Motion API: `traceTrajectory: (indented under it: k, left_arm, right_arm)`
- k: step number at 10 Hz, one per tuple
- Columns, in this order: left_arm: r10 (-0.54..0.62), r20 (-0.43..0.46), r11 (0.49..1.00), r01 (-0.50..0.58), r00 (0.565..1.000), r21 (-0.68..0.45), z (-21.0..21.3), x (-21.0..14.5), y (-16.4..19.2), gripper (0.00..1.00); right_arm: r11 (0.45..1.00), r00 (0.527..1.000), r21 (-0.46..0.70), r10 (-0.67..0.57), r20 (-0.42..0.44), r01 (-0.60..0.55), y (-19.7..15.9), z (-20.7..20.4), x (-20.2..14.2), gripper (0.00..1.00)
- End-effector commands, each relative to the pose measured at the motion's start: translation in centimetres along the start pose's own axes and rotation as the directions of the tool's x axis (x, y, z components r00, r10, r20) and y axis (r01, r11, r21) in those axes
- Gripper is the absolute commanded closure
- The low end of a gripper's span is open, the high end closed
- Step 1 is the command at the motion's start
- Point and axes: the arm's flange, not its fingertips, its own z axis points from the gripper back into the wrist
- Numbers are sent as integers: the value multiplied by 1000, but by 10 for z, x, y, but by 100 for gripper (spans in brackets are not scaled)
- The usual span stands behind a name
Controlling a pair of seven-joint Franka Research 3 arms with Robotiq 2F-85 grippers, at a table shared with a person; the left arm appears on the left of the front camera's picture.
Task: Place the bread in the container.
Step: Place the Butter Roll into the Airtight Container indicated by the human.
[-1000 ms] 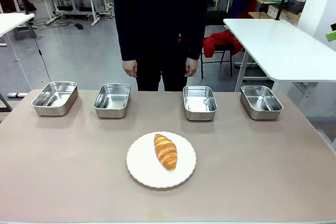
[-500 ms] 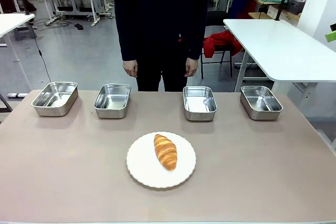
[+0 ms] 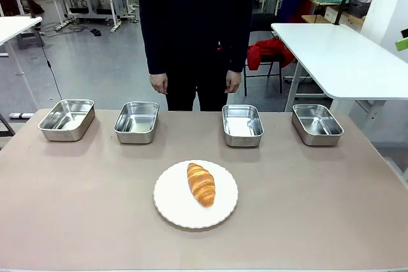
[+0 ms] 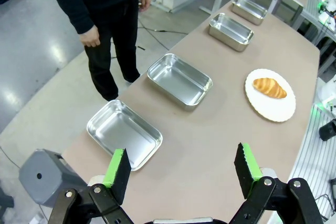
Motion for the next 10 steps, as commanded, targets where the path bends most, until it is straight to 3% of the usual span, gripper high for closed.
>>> traceTrajectory:
  k: [1, 10]
  left_arm:
    - [-15, 5, 1000, 15, 1000, -6, 1, 0, -2, 0]
    - [-15, 5, 1000, 15, 1000, -6, 1, 0, -2, 0]
  right_arm:
    - [1000, 1000, 0, 2, 11, -2, -1, 0, 1, 0]
    - [1000, 1000, 0, 2, 11, -2, -1, 0, 1, 0]
